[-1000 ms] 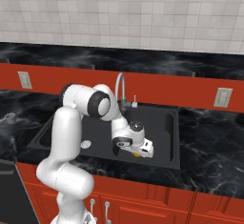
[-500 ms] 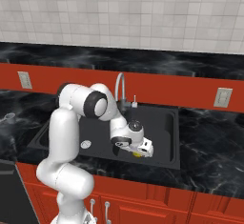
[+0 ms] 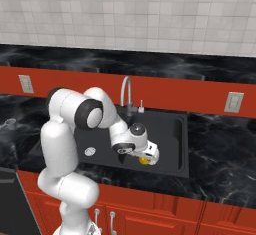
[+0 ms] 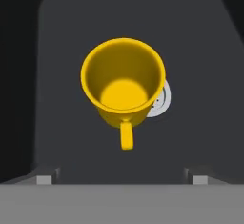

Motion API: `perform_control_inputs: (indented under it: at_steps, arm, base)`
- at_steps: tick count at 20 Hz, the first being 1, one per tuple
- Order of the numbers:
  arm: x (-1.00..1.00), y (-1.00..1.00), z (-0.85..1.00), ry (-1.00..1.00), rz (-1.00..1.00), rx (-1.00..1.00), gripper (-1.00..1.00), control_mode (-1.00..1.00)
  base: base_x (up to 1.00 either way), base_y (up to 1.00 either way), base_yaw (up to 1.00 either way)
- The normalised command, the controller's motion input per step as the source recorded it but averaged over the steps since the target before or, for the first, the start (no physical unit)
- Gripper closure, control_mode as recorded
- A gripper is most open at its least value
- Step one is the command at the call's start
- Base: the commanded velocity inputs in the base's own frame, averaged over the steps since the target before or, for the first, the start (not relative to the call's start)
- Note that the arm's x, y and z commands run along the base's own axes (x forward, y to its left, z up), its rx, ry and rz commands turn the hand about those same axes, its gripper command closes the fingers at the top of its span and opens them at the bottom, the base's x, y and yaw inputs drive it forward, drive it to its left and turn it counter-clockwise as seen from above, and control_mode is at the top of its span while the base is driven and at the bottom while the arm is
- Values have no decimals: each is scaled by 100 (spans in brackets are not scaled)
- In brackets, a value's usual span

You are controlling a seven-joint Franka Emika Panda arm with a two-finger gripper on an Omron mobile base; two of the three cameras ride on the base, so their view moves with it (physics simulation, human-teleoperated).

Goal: Move any existing items from the left basin to the right basin for drying. Then move the measuring cup from the counter to the left basin of the sink for washing.

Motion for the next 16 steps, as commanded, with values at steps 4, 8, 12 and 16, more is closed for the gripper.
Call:
perform_control_inputs:
  at_steps: [4,8,12,16]
  arm:
    - [0,4,65,0,0,-3,-100,-100]
    - [0,1,66,0,0,-4,-100,-100]
    - [0,0,65,0,0,-2,-100,-100]
    - [0,0,73,2,0,0,-100,-100]
  base:
    - [0,0,0]
    - [0,0,0]
    - [0,0,0]
    - [0,0,0]
